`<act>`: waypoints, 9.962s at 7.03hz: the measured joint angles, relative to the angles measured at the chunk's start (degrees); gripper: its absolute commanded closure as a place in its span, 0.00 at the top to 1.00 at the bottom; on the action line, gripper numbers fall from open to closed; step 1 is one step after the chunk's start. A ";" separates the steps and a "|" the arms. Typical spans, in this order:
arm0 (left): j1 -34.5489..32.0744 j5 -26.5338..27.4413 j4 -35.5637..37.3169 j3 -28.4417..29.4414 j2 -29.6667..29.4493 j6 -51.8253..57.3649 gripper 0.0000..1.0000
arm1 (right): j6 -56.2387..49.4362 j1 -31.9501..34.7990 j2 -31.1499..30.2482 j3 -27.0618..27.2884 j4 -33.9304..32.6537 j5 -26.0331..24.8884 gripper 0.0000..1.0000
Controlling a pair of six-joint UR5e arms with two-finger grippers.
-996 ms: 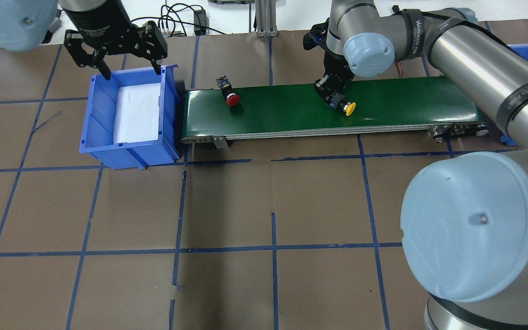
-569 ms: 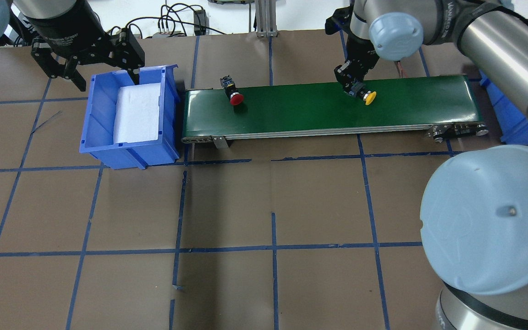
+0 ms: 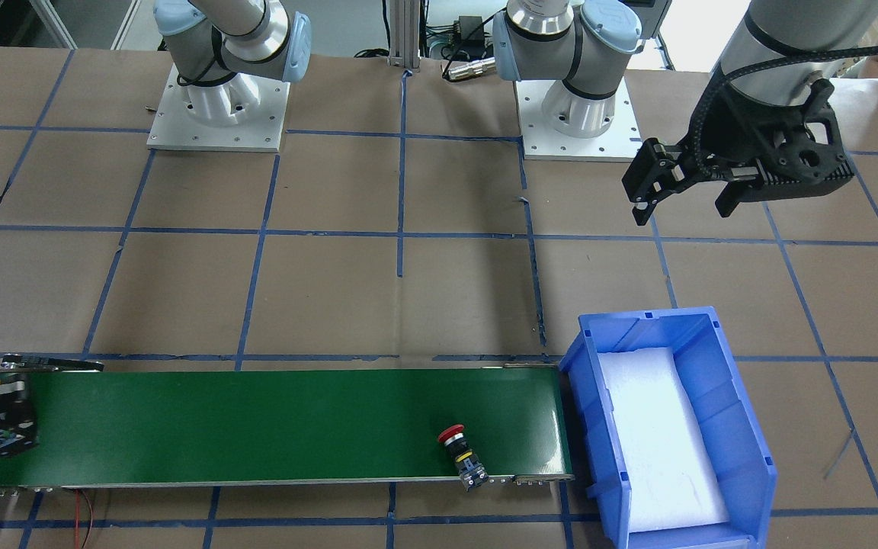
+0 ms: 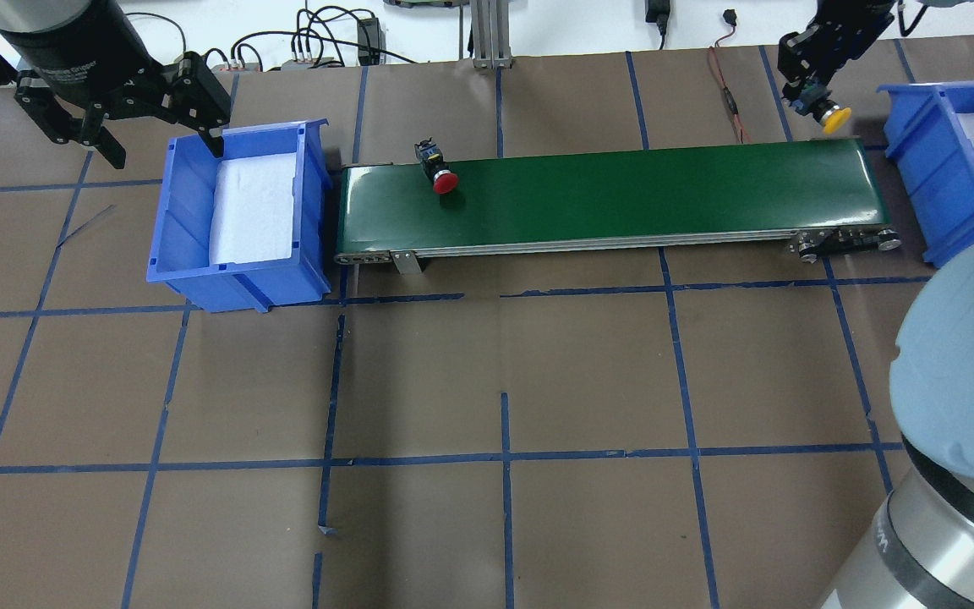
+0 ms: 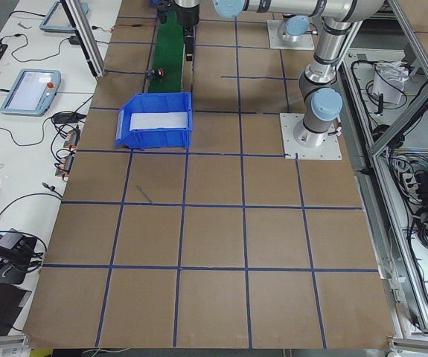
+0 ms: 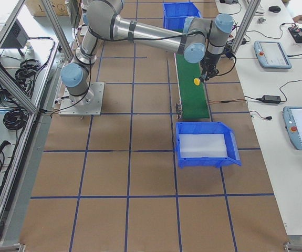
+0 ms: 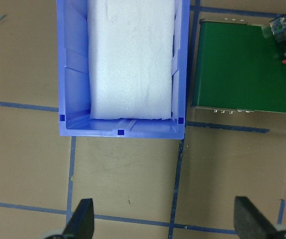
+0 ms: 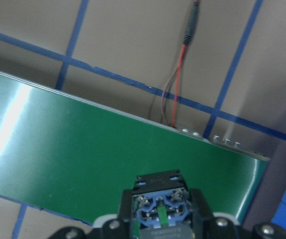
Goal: Transport two buttons from left to right
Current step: 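Carry the yellow button into the far blue bin and release it, then raise the right gripper out of the bin and move it back, then lower the right gripper onto the red button on the conveyor, then grasp the red button with the right gripper and lift it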
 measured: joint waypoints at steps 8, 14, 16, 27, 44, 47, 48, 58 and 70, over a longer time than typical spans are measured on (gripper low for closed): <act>0.49 0.10 -0.33 0.36 0.08 1.96 1.00 | -12.74 -21.23 3.96 -4.37 5.75 -2.95 0.09; 0.20 0.15 -0.25 0.19 0.05 1.91 1.00 | -13.18 -22.09 10.95 -3.71 -0.36 -2.65 0.09; 0.14 0.15 -0.25 0.19 0.05 1.91 1.00 | -13.10 -22.09 11.83 -3.66 -1.12 -2.59 0.09; -0.11 -0.14 -0.25 0.23 -0.01 1.71 1.00 | -13.15 -22.09 13.83 -3.75 -2.86 -2.44 0.43; -0.06 -0.42 -0.16 0.24 -0.21 1.64 1.00 | -13.36 -13.11 1.62 -2.37 -2.18 4.88 1.00; -0.12 -0.46 -0.16 0.54 -0.54 1.22 1.00 | -12.98 -5.27 -1.05 1.68 -2.43 5.88 1.00; -0.14 -0.48 -0.16 0.59 -0.80 1.07 1.00 | -12.95 -2.65 -1.22 2.20 -1.64 6.17 1.00; 0.01 -0.51 -0.10 0.32 -0.36 1.11 1.00 | 10.45 18.68 3.41 2.35 -10.70 3.21 1.00; -0.13 -0.38 -0.03 0.07 0.31 1.09 1.00 | 18.33 22.09 10.58 2.52 -18.58 2.38 0.24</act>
